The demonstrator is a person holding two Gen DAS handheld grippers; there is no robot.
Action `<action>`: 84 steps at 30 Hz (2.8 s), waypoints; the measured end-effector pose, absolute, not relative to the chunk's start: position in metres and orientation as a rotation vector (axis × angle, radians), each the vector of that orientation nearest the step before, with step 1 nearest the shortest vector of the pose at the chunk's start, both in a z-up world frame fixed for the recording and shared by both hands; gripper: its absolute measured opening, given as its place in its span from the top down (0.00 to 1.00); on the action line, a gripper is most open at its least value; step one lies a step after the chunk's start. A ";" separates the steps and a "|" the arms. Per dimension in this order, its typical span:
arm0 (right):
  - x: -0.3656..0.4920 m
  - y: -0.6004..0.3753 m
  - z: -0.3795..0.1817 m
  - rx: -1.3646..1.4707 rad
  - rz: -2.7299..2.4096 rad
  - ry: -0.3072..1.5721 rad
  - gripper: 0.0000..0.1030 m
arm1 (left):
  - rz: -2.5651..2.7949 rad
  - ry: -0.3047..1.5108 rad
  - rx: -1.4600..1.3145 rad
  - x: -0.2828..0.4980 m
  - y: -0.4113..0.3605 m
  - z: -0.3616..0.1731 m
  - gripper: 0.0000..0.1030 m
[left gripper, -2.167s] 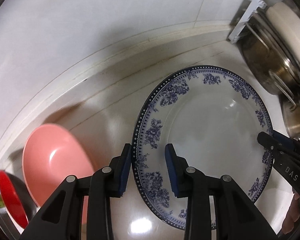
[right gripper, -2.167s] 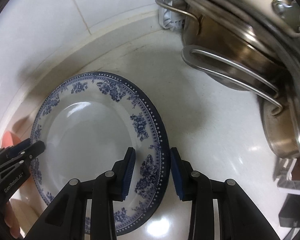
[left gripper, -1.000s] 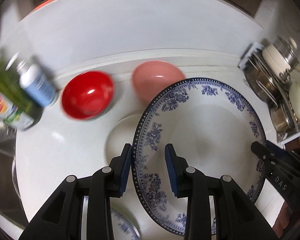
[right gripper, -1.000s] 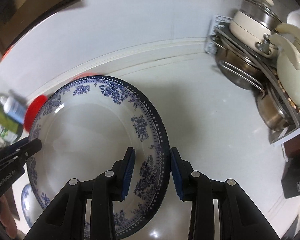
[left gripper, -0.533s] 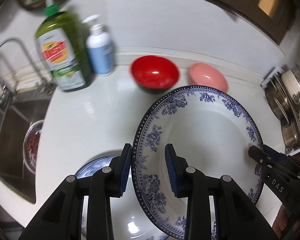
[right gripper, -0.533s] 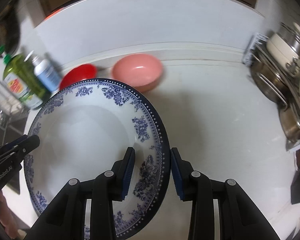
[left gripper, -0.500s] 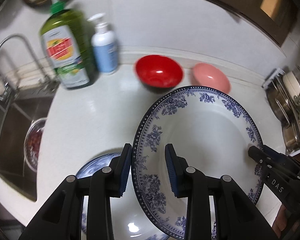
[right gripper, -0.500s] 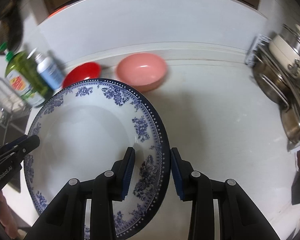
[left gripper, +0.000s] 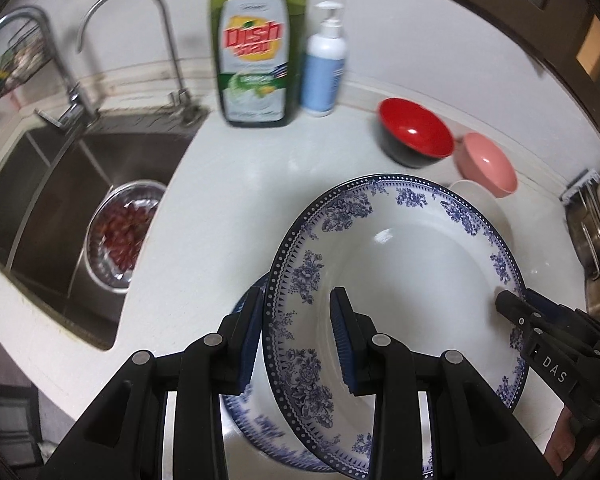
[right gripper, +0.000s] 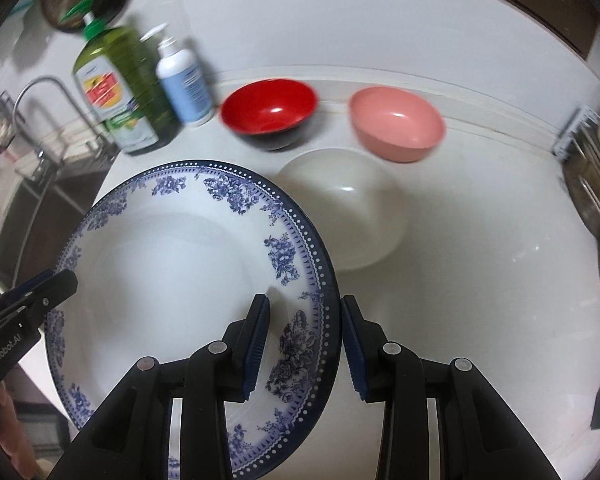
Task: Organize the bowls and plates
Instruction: 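Lift the smaller plate with both tools and carry it toward the plate stack, then lower the smaller plate onto the blue-and-white plate stack with both tools, then open both tools to release the smaller plate on the stack, then move both tools to the rim of the white bowl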
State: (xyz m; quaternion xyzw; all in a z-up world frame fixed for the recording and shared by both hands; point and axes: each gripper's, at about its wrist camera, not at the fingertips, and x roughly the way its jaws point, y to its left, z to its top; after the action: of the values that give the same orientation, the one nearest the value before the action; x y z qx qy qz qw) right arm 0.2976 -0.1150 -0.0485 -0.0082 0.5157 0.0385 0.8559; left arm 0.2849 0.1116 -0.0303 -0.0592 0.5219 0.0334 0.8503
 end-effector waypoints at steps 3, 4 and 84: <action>0.296 -0.100 -0.051 -0.046 0.108 1.092 0.64 | 0.095 1.111 -0.143 0.280 0.122 -0.035 0.67; 0.294 -0.097 -0.052 -0.053 0.114 1.094 0.64 | 0.098 1.113 -0.145 0.279 0.125 -0.037 0.67; 0.310 -0.183 -0.036 0.112 -0.016 1.010 0.61 | -0.262 1.056 0.170 0.347 -0.004 -0.030 0.32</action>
State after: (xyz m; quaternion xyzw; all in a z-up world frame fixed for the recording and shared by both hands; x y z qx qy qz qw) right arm 0.3104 -0.1832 -0.0357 0.0538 0.4837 -0.0078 0.8735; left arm 0.3473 -0.0043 -0.0297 0.0807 0.5017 -0.1244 0.8522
